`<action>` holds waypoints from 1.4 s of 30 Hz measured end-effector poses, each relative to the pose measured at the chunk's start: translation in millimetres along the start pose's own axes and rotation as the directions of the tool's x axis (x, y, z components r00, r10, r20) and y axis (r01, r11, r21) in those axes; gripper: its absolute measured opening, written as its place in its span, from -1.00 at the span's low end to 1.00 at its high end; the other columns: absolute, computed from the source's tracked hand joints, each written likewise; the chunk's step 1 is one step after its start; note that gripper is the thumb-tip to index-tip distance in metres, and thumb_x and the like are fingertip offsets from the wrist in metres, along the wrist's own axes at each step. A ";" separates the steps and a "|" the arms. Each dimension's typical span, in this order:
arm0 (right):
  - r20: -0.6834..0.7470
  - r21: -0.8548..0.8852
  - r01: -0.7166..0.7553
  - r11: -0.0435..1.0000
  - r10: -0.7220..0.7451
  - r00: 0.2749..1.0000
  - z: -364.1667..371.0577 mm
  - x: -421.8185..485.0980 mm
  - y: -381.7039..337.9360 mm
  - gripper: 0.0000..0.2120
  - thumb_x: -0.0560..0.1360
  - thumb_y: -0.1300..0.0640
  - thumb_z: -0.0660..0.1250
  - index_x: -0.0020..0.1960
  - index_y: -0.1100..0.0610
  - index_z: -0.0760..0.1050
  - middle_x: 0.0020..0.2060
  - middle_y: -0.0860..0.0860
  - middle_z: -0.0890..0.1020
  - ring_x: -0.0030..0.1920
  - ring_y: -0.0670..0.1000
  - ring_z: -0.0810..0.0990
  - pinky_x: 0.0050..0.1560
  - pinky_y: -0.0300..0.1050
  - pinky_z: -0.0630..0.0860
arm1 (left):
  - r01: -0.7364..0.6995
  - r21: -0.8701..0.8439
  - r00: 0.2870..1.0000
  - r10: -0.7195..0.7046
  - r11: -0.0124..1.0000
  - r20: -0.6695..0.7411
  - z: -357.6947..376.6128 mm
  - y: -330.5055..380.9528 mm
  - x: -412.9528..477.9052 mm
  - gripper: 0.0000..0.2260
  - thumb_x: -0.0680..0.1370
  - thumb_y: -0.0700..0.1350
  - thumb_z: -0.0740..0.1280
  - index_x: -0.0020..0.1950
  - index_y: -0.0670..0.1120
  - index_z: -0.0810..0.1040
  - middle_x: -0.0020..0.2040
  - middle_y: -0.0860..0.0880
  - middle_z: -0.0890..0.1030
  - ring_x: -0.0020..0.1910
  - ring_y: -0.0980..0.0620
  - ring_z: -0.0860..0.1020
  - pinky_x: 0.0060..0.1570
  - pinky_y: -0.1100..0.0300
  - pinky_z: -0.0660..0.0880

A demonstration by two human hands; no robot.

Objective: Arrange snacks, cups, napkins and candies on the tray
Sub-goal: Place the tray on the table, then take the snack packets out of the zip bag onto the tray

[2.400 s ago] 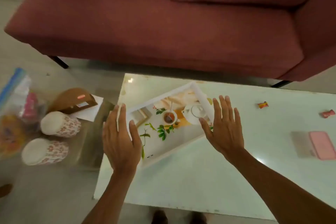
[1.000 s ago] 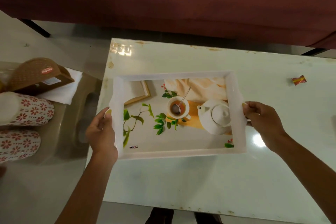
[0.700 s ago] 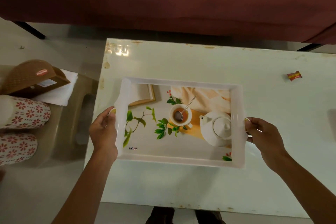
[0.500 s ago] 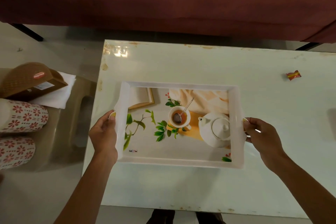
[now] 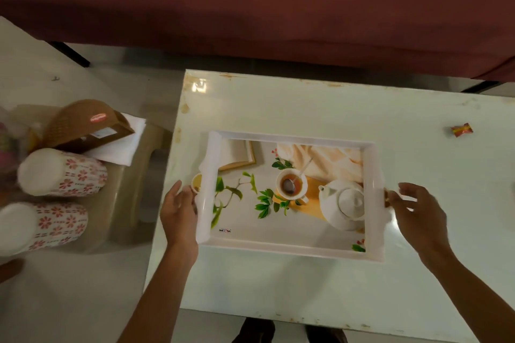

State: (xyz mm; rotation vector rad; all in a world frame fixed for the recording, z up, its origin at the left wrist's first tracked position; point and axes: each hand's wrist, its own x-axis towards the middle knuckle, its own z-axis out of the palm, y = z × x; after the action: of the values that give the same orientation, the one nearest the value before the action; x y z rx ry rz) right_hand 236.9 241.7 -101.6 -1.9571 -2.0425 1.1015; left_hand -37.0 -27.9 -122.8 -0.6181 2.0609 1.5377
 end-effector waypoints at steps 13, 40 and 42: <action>0.089 0.014 0.140 0.990 -0.141 0.986 -0.1 -94.3 -69.9 -0.87 0.54 0.06 0.37 0.08 -0.09 0.54 0.04 0.09 0.65 -0.08 -0.09 0.60 -0.35 -0.48 0.40 | 0.001 -0.001 0.990 -0.001 1.000 0.139 -109.3 -31.7 -88.8 -0.86 0.61 -0.26 0.31 0.09 -0.12 0.63 -0.05 -0.12 0.71 -0.15 -0.06 0.68 -0.19 0.22 0.57; 0.390 0.429 0.458 0.779 -0.617 0.684 98.0 -312.7 -268.4 -0.70 0.47 0.26 0.42 -0.13 -0.18 0.64 -0.06 -0.27 0.63 -0.05 -0.21 0.61 -0.18 -0.48 0.49 | -0.681 0.539 0.446 0.864 0.497 -0.233 -268.3 150.5 -132.6 -0.84 0.51 -0.04 0.33 0.02 0.03 0.67 -0.04 0.06 0.68 -0.08 0.13 0.61 -0.01 0.44 0.48; 0.401 0.435 0.468 0.769 -0.631 0.664 112.0 -322.8 -297.0 -0.75 0.50 0.24 0.41 -0.09 -0.13 0.64 -0.05 -0.27 0.63 -0.03 -0.21 0.61 -0.16 -0.49 0.49 | -0.640 0.634 0.413 0.890 0.434 -0.192 -278.1 174.8 -112.8 -0.77 0.52 -0.04 0.32 0.09 -0.07 0.68 0.08 -0.07 0.66 0.06 0.03 0.60 0.14 0.44 0.42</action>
State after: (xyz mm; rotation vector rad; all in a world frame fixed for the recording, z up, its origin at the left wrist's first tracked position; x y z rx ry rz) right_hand -15.4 -69.7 108.9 -0.8035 -2.2910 1.7626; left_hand -90.0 -242.5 145.1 0.3225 3.3432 1.2071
